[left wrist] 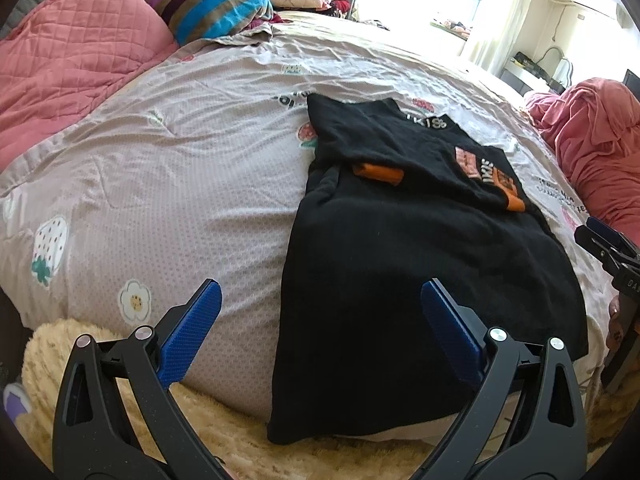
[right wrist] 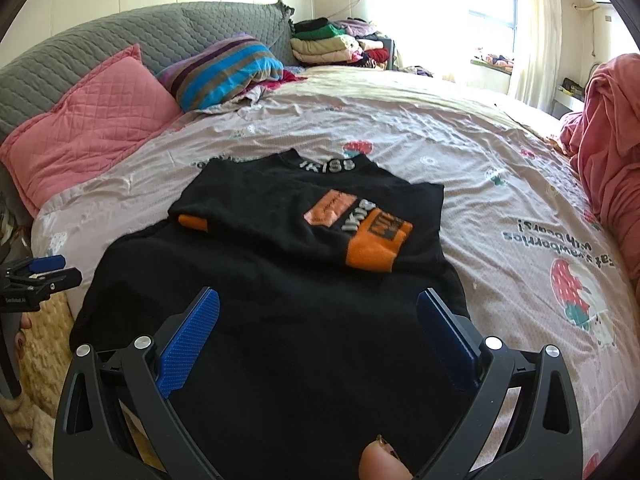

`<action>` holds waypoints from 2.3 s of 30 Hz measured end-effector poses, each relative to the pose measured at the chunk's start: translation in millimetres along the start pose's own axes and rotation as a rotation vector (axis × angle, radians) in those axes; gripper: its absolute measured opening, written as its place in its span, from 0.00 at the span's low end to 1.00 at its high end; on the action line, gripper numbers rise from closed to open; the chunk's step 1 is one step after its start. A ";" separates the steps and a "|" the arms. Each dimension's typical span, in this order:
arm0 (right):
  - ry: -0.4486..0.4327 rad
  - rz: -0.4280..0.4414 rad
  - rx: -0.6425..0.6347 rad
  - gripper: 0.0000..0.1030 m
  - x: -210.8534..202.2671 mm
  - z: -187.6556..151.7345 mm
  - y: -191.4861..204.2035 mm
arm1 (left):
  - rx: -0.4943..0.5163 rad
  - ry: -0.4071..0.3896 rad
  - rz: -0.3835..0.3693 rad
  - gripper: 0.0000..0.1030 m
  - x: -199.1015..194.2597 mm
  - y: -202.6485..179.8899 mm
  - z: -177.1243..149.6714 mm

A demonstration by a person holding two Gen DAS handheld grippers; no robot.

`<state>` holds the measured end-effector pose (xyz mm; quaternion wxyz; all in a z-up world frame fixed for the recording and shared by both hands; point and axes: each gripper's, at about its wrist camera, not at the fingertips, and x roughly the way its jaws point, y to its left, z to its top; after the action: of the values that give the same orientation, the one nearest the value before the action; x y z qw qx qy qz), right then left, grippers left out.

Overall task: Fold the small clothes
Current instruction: 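Move both grippers down to the sweatshirt hem, then close the right gripper on the hem while the left gripper closes on it too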

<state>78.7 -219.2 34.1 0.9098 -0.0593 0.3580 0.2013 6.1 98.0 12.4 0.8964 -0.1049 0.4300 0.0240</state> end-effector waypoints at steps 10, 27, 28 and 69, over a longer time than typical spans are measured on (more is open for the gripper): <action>0.068 -0.031 0.015 0.96 0.7 -26.2 -16.9 | -0.039 0.016 -0.047 0.91 -1.8 12.9 -22.7; 0.118 -0.041 0.052 0.96 -15.1 -52.9 -51.7 | -0.044 0.103 -0.113 0.54 11.5 13.7 -44.2; 0.128 -0.022 0.058 0.96 -16.5 -55.8 -55.6 | -0.049 0.107 -0.112 0.54 13.1 14.4 -44.1; -0.045 0.302 0.146 0.07 -67.5 -59.5 -100.0 | -0.075 0.164 -0.107 0.06 20.9 20.5 -54.3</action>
<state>37.4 -347.3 32.2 0.8790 0.0661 0.3559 0.3104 -25.1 105.8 -40.3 0.8536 -0.1627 0.4945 -0.0166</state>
